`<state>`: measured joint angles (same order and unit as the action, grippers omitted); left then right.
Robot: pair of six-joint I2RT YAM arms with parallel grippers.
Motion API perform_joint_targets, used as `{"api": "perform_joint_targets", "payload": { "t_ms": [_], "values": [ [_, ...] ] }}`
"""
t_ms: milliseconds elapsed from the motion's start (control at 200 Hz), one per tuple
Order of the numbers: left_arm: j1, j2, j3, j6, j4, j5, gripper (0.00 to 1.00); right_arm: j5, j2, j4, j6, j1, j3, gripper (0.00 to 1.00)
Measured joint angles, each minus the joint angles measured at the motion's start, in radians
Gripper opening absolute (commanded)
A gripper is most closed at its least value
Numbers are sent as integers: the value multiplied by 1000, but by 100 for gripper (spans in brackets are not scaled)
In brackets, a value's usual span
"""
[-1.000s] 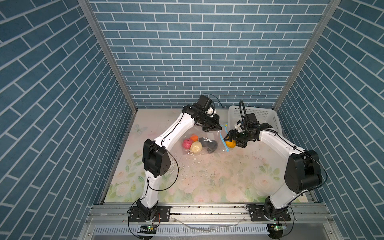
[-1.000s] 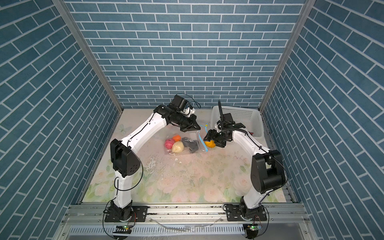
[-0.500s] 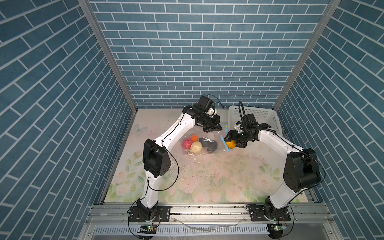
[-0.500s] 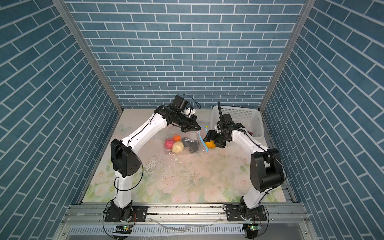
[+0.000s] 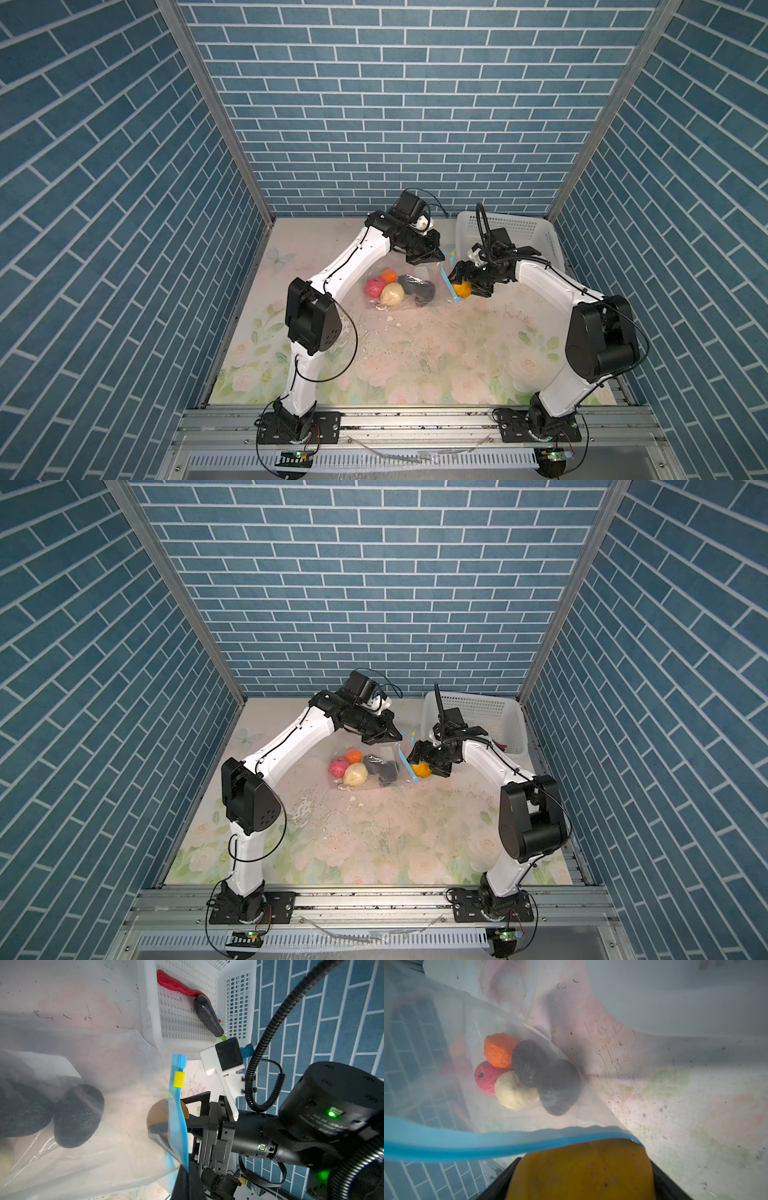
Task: Place the food in the zip-top bag and seal the zipper
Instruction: 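Lower the yellow-orange fruit into the bag and open right gripper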
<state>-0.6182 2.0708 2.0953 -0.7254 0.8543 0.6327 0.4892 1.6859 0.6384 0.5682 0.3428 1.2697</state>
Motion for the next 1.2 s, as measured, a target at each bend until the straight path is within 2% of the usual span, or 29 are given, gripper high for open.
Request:
{"api": "perform_joint_targets", "payload": {
  "t_ms": [825, 890, 1200],
  "values": [
    [0, 0, 0, 0, 0, 0, 0, -5, 11, 21, 0, 10, 2, 94],
    [0, 0, 0, 0, 0, 0, 0, -6, 11, 27, 1, 11, 3, 99],
    [0, 0, 0, 0, 0, 0, 0, -20, 13, 53, -16, 18, 26, 98]
  ]
}}
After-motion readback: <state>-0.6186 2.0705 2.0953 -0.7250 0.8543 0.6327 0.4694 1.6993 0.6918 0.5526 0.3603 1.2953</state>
